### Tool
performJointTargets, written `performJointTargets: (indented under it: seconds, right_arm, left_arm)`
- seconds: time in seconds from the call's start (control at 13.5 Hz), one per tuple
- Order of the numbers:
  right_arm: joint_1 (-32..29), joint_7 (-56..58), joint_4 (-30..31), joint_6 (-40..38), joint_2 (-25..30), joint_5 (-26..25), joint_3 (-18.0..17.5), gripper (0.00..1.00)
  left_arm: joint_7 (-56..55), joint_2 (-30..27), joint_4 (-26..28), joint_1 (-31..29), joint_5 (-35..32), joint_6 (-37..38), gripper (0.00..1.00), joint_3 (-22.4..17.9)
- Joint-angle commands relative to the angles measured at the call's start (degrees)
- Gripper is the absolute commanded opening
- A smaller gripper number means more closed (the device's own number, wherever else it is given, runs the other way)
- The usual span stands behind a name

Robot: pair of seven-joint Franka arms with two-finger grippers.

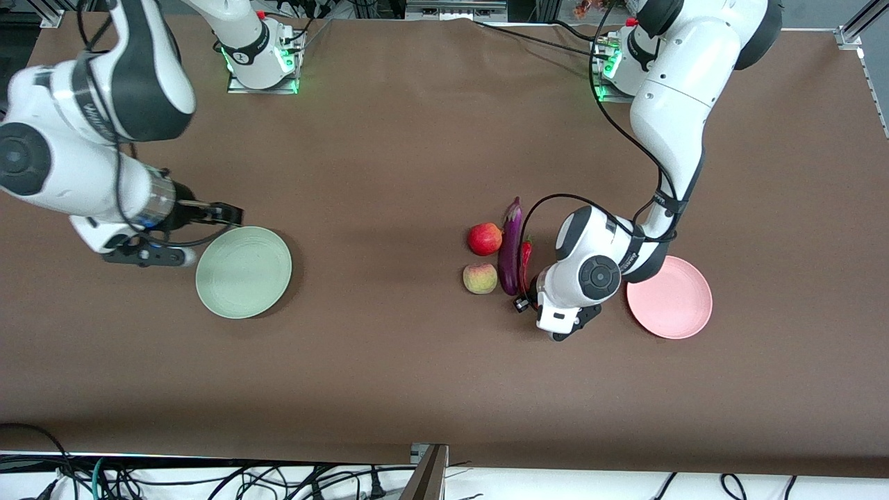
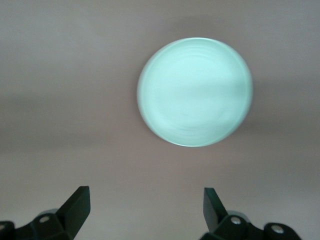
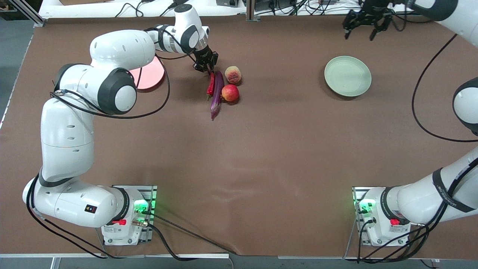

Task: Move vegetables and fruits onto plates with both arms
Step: 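Grasp the chili with the left gripper while the right gripper reaches the peach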

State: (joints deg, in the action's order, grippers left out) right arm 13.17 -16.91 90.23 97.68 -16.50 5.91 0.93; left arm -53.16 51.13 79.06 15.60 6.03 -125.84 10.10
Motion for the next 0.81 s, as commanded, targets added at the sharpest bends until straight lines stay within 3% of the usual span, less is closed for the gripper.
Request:
performJointTargets:
  seconds: [0.0, 0.3, 0.44, 0.74]
  right_arm:
    - [4.39, -7.76, -1.2, 5.83, -3.44, 4.27, 0.21, 1.0]
    - [14.75, -24.88, -6.02, 18.48, -13.88, 4.28, 0.21, 1.0]
    - [19.16, -34.19, -9.97, 25.07, -19.95, 4.19, 0.21, 1.0]
    - [25.58, -45.82, -22.0, 34.14, -32.43, 2.53, 0.83, 1.0]
  left_arm:
    - [6.29, -0.59, -1.27, -1.18, 0.56, 3.91, 0.0, -0.95]
    - [19.73, -5.51, -2.94, -7.33, -0.05, 16.83, 0.0, -1.05]
    - [27.64, -5.69, -4.7, -9.88, -5.38, 20.88, 0.0, -1.22]
    - [42.16, -4.91, -4.27, -15.15, -19.28, 20.21, 0.0, -1.22]
